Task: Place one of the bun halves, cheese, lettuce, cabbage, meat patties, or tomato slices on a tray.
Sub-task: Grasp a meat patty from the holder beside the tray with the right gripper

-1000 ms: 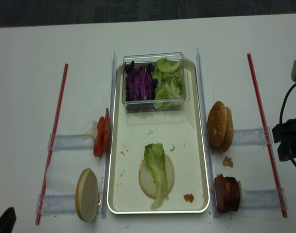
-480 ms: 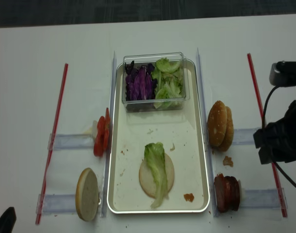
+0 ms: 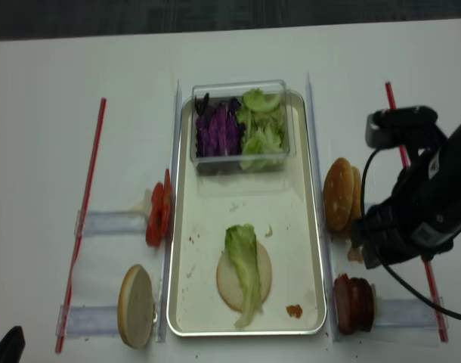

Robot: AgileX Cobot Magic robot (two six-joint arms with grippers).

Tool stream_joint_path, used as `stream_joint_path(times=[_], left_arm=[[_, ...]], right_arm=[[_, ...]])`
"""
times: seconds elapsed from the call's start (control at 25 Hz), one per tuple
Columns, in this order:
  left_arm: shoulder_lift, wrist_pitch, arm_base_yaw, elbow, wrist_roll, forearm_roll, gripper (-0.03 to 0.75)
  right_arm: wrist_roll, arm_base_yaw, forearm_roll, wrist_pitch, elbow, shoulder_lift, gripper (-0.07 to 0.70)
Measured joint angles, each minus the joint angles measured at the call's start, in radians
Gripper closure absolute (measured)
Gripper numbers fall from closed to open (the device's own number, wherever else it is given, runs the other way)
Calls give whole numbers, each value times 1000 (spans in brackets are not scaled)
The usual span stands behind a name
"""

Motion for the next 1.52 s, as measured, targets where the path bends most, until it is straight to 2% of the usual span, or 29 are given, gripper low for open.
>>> stream_joint_path(times=[0.6, 0.96, 1.16, 1.4, 1.52], left_arm=[[0, 0, 0, 0, 0, 0, 366], [0, 0, 0, 0, 0, 0, 366], [0, 0, 0, 0, 0, 0, 366], [0, 0, 0, 0, 0, 0, 366], [0, 0, 0, 0, 0, 0, 366]], right_arm=[[56, 154, 19, -67, -4, 116, 220], [80, 164, 25, -84, -7, 192, 221], [77, 164, 39, -93, -7, 231, 290], [77, 165, 43, -94, -7, 263, 313], [77, 165, 44, -95, -7, 265, 354]])
